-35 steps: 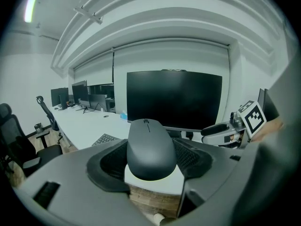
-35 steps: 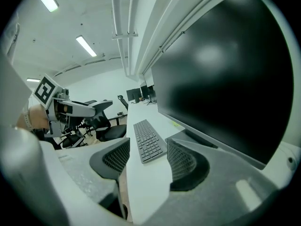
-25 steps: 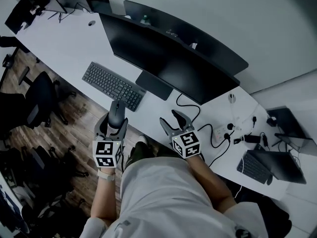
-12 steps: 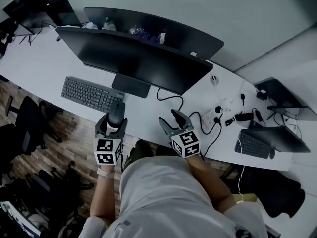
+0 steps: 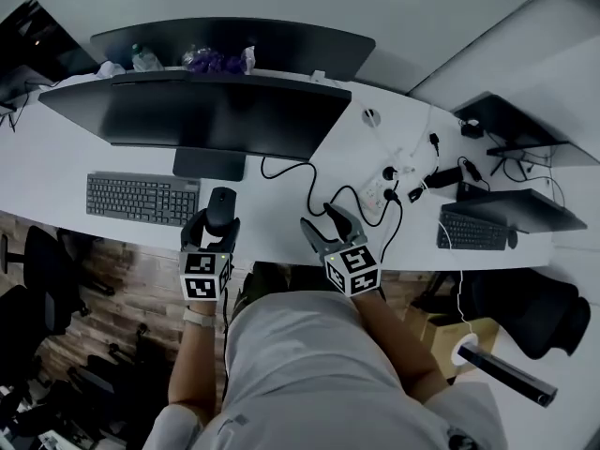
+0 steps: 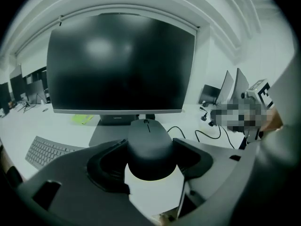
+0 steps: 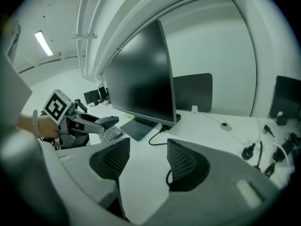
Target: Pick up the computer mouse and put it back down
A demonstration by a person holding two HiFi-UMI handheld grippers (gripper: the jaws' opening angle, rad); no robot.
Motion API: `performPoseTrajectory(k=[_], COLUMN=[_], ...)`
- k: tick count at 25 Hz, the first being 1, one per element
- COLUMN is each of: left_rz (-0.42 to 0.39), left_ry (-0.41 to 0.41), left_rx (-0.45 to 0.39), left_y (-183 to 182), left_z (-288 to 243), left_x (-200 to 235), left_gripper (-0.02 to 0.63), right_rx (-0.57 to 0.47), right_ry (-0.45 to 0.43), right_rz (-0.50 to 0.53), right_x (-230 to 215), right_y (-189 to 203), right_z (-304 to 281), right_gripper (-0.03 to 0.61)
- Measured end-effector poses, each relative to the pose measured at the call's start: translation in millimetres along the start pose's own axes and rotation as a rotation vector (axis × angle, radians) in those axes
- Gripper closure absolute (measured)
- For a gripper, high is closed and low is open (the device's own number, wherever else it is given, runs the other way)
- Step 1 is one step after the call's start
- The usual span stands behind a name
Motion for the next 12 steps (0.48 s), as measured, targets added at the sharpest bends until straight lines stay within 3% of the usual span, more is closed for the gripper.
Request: performPoseTrajectory(k=[12], left_rz=[-0.101], left_ry=[0.125], left_rx=[0.151], left_y=[21], left_z=[-63], left_x=[-18], left_gripper=[0.324], right_rx=[0.06], right_ry=[0.174], right_rz=[-0.123], right_x=[-11], right_y=[42], right_z=[42], right_gripper=[0.33])
Point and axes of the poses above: the fingertips, and each gripper's own axes: z backward along the fingers, x to its left, y out of its underside, the point moved 10 cm from there along z, backward along the fingers, and after that the axes turned 9 degrees about z, right-handed, at the moved point
